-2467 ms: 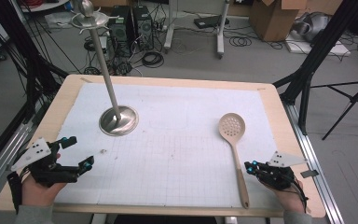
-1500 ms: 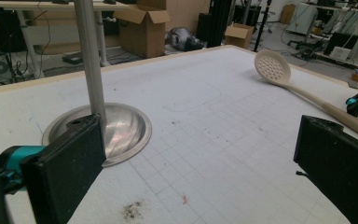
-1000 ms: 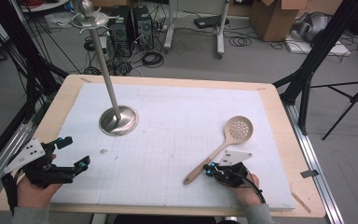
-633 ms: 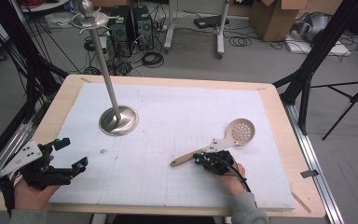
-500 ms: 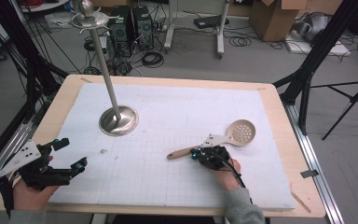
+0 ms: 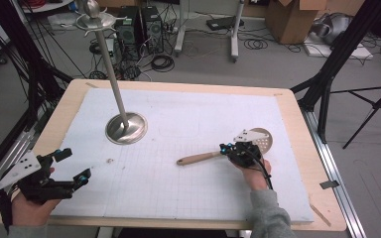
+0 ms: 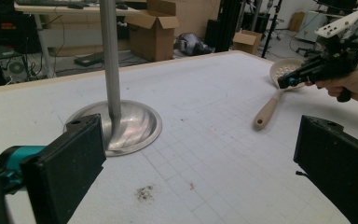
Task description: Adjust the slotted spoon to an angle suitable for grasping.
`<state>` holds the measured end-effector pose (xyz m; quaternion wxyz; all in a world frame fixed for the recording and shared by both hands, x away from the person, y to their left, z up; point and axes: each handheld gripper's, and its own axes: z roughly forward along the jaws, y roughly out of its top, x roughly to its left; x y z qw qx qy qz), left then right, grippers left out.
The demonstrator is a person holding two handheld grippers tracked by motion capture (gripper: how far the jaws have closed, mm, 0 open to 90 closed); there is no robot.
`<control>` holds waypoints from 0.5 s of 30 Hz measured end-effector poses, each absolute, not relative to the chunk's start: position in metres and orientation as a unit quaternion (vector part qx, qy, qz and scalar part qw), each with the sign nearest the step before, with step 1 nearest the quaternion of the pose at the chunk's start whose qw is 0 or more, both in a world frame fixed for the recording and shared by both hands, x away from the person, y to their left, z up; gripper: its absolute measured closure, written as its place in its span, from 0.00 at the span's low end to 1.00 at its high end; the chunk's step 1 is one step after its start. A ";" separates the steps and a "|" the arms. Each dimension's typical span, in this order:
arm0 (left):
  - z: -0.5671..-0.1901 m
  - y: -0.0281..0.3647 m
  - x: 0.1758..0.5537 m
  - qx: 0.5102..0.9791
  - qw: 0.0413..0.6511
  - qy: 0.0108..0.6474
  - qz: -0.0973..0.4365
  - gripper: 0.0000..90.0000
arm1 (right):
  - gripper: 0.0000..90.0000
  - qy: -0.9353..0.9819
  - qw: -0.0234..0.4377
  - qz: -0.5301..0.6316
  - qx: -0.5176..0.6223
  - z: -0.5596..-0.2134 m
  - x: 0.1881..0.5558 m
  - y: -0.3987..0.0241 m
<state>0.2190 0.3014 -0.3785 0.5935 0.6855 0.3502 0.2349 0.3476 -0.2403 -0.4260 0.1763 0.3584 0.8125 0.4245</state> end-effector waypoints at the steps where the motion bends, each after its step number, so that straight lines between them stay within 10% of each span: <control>1: -0.379 0.301 0.219 0.685 0.594 0.352 0.234 0.03 | 1.00 0.812 0.182 0.422 0.360 -0.425 0.350 -0.244; 15: -0.381 0.299 0.221 0.690 0.591 0.350 0.230 0.03 | 1.00 0.815 0.195 0.362 0.408 -0.440 0.378 -0.258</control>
